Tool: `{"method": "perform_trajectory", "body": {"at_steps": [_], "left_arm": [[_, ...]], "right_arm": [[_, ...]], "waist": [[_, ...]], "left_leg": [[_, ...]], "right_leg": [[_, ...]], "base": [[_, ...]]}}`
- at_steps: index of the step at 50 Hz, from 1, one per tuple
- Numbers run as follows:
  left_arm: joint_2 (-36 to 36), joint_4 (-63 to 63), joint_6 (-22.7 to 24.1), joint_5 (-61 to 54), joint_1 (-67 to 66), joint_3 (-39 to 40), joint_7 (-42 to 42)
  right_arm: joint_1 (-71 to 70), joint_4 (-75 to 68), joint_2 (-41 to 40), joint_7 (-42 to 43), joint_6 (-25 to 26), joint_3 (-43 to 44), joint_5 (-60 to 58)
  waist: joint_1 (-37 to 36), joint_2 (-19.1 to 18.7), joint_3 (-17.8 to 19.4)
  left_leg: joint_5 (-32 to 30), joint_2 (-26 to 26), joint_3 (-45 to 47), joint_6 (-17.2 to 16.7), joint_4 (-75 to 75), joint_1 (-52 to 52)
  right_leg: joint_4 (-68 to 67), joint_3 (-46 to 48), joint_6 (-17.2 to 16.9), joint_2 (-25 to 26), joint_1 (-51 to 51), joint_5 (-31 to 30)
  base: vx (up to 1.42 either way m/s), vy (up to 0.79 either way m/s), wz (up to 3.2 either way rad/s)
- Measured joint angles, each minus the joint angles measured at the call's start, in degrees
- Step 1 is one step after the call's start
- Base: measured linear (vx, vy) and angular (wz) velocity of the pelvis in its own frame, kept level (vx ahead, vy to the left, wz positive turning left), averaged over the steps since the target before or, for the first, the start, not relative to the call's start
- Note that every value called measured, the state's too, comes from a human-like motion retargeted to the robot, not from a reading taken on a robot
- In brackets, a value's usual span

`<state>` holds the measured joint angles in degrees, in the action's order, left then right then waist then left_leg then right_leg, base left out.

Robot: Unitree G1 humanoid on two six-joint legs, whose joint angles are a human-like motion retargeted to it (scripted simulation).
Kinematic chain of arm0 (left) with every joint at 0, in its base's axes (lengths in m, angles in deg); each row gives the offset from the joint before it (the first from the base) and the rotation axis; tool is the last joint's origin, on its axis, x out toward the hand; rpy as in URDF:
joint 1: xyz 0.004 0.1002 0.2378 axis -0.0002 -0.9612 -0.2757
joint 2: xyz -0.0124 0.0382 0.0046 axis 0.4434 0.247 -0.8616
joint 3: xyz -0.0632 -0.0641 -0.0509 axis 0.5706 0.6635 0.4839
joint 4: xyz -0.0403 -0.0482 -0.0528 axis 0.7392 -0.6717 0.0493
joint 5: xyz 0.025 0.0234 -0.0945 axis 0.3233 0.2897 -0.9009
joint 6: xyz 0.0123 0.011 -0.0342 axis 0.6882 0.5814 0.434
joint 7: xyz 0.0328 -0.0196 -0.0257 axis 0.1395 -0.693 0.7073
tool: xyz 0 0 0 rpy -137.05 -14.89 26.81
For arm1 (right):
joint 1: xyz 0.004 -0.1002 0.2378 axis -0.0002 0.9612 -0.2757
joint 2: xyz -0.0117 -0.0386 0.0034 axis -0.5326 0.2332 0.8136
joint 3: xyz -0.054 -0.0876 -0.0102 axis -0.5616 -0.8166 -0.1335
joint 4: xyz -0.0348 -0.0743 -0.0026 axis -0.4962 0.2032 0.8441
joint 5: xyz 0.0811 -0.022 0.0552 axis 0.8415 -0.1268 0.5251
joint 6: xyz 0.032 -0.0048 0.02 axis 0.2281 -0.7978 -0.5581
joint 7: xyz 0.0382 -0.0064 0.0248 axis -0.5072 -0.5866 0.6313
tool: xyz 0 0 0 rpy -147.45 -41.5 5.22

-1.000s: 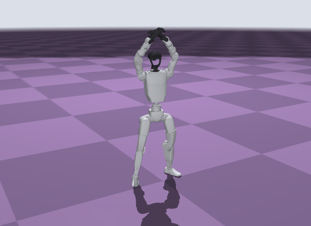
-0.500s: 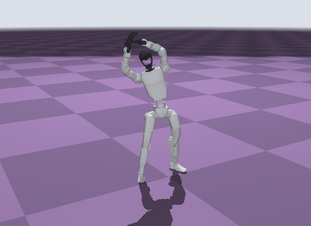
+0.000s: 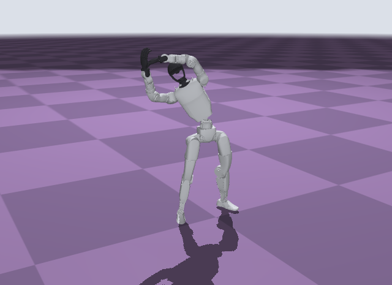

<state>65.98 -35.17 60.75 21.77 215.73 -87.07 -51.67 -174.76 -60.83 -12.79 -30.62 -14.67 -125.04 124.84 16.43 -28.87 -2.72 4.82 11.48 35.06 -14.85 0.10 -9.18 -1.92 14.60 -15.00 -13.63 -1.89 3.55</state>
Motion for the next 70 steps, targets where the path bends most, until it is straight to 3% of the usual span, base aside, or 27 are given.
{"method": "perform_trajectory", "body": {"at_steps": [3, 11, 25, 43, 70], "left_arm": [[-1.71, -0.73, 1.24, 0.34, 1.17, 0.00, -0.74], [0.59, -0.55, 0.71, -0.87, 1.04, 0.00, 0.38], [2.61, -1.89, 1.92, -4.12, 1.63, 0.00, -1.18], [5.22, -3.48, 9.01, -11.25, 2.54, 0.00, -9.24], [9.87, -5.17, 14.81, -14.47, 1.07, 3.90, -15.25]], "right_arm": [[-1.76, 1.29, 3.37, 1.19, -2.82, -4.20, -0.60], [-2.74, 1.69, 1.76, 1.86, -3.43, -5.36, -1.69], [-9.11, 0.65, 1.41, 4.47, -4.06, -11.44, -4.31], [-24.21, -3.53, 0.64, 9.10, -5.29, -25.43, -9.54], [-40.14, -9.61, -6.92, 6.74, 0.19, -40.98, -5.31]], "waist": [[-1.50, -0.09, 0.68], [-0.78, 0.91, 0.33], [-4.24, 7.49, -1.18], [-11.33, 20.99, -4.06], [-21.31, 44.79, -6.15]], "left_leg": [[-0.41, 0.29, 0.16, 0.06, 0.26, 0.32], [-0.17, 0.55, 0.77, 0.27, 0.39, 0.66], [-0.27, 3.25, 2.53, 0.88, 0.57, 1.30], [0.45, 4.39, 1.53, 1.76, 0.75, 2.08], [0.91, 3.82, 3.27, 0.97, 1.66, 2.29]], "right_leg": [[0.18, 0.00, 0.00, 0.46, 0.46, -0.31], [0.13, -0.84, 0.00, 0.86, 1.44, 0.00], [-0.10, -2.36, 0.00, 4.25, 3.91, -0.79], [0.23, -0.90, 0.00, 5.51, 4.11, -2.14], [1.23, -1.49, 0.00, 6.00, 5.71, -5.38]], "base": [[0.00, 0.00, 0.00], [0.00, 0.00, 0.00], [-0.01, -0.01, -0.03], [0.00, 0.00, 0.00], [-0.01, 0.02, -0.03]]}}
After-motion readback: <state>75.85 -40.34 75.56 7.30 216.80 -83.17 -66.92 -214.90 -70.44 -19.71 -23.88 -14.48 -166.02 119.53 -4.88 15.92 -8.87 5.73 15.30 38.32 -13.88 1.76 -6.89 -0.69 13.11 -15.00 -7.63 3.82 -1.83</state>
